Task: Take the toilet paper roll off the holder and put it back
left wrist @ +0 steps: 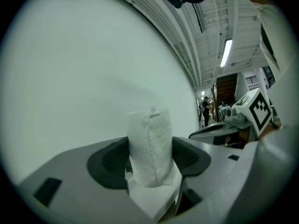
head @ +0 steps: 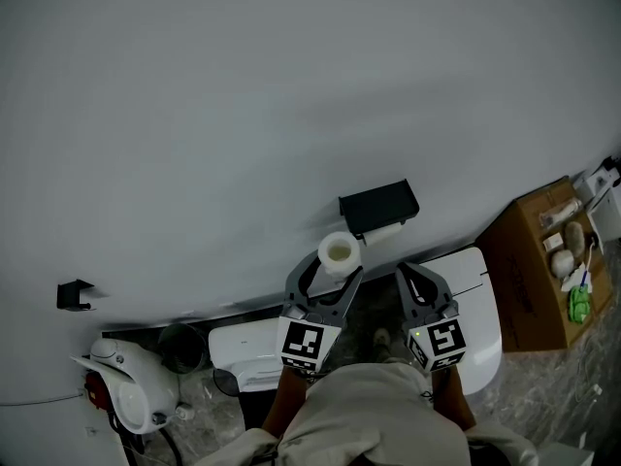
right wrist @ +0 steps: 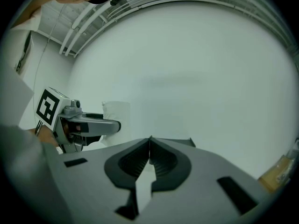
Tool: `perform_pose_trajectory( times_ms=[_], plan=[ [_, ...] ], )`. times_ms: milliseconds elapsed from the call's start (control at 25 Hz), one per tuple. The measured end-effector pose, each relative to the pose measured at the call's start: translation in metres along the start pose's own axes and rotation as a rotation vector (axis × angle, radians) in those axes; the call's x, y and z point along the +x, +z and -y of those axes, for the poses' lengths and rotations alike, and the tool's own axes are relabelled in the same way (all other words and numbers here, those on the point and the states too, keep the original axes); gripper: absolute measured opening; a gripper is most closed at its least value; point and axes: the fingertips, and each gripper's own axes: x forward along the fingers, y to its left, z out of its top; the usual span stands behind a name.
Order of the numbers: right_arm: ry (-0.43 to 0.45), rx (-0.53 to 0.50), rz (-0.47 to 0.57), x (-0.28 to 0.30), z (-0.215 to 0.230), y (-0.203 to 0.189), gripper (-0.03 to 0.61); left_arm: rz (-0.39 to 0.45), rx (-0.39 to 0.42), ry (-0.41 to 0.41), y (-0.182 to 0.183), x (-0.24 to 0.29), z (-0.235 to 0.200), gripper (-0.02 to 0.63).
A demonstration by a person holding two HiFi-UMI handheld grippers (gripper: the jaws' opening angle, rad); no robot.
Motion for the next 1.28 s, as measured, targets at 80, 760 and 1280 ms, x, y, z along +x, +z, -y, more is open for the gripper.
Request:
perform_pose_trajectory(
  times_ms=[80, 760, 1280],
  plan=[
    [-0.005, 0.001, 0.003, 0.0, 0.002, 0.0, -0.001, -0.001, -0.002, -0.003, 0.0, 0.002, 0.0, 0.291],
    [0.022, 0.005, 0.003, 0.028, 0.039, 0.005, 0.0, 0.01, 0.008, 0.015, 0.01, 0.057, -0.011, 0.291],
    [0.076, 0.014, -0.016, 0.052, 0.073, 0.003, -0.002, -0.019, 0.0, 0.057, 0.002, 0.105, -0.014, 0.293]
  ],
)
